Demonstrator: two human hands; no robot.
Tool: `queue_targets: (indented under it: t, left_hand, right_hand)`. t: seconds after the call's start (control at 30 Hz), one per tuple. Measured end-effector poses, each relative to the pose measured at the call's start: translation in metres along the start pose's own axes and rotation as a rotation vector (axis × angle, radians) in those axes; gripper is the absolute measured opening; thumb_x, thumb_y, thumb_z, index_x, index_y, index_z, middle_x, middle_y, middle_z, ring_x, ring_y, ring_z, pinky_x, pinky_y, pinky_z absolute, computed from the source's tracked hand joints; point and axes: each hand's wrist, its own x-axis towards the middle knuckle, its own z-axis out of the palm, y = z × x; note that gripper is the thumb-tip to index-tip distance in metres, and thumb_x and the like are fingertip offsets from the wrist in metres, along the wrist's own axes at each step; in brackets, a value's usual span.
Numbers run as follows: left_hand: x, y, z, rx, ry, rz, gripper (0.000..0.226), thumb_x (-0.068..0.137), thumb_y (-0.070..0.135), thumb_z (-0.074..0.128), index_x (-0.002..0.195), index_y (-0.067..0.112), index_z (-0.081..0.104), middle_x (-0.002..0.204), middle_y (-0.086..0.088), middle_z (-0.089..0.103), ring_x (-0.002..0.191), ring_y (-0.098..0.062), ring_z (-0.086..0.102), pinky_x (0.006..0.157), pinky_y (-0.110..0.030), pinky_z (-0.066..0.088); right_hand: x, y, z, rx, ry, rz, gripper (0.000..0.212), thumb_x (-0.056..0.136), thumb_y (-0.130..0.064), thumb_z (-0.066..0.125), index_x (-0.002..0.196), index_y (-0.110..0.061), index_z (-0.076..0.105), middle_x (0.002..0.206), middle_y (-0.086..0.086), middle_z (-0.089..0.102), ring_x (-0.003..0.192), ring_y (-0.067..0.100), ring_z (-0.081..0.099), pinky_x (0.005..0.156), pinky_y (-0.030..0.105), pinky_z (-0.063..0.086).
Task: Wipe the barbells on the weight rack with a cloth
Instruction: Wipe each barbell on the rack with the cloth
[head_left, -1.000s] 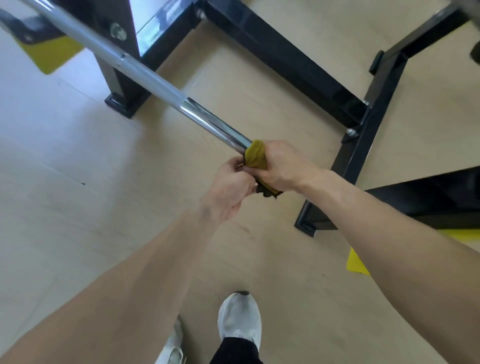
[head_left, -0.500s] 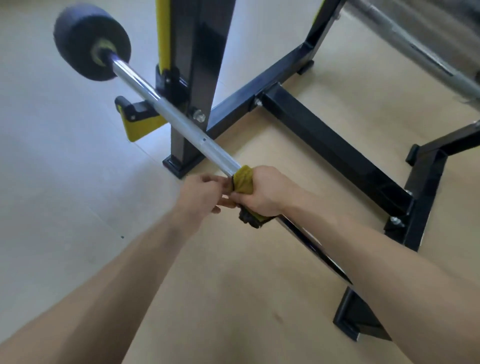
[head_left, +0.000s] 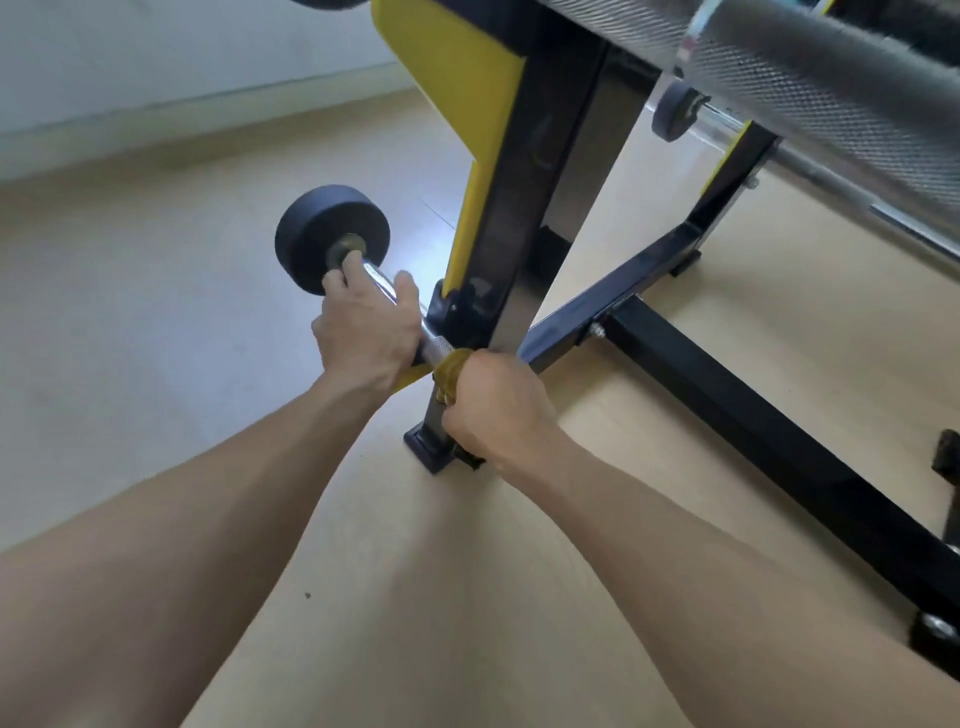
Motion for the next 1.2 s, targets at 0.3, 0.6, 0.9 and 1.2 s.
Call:
queue_targets:
  t: [0.3, 0.6, 0.9, 1.2]
  left_hand:
    - [-0.005, 0.006, -0.01, -0.09, -0.153, -0.068, 0.057, 0.105, 0.038, 0.045, 0.157, 0.028, 0.025, 0.136, -0.01, 0.061, 0.117, -0.032, 0.064, 0.101, -0.039, 0.051]
    - [-0.004, 0.006, -0.006, -0.114, -0.116, -0.058, 0.053, 0.104, 0.036, 0.045, 0.155, 0.029, 0.032, 0.138, -0.01, 0.06, 0.118, -0.031, 0.063, 0.102, -0.038, 0.05]
    - [-0.002, 0.001, -0.003, -0.172, -0.117, -0.074, 0.051, 0.104, 0.036, 0.047, 0.153, 0.03, 0.035, 0.14, -0.007, 0.058, 0.116, -0.03, 0.065, 0.101, -0.037, 0.051]
    - [-0.001, -0.003, 0.002, -0.194, -0.079, -0.06, 0.045, 0.103, 0.035, 0.048, 0.147, 0.03, 0.046, 0.14, -0.004, 0.059, 0.118, -0.027, 0.064, 0.103, -0.038, 0.051]
  right_hand:
    - [-0.08, 0.047, -0.023, 0.069, -0.211, -0.203, 0.084, 0.098, -0.059, 0.035, 0.156, -0.019, -0.011, 0.138, 0.009, 0.032, 0.095, 0.026, 0.054, 0.077, 0.037, 0.044]
    - [-0.003, -0.002, -0.018, 0.06, -0.115, -0.123, 0.034, 0.106, -0.042, 0.035, 0.121, -0.012, 0.036, 0.094, 0.005, 0.053, 0.09, 0.03, 0.065, 0.069, 0.033, 0.041]
    - [-0.099, 0.065, -0.031, 0.125, -0.32, -0.031, 0.027, 0.105, -0.045, 0.031, 0.108, -0.018, 0.031, 0.084, 0.004, 0.059, 0.066, 0.023, 0.058, 0.059, 0.033, 0.04]
    - [0.001, -0.001, -0.015, 0.125, -0.127, -0.099, 0.033, 0.106, -0.042, 0.035, 0.123, -0.014, 0.039, 0.095, 0.001, 0.051, 0.085, 0.023, 0.058, 0.072, 0.032, 0.04]
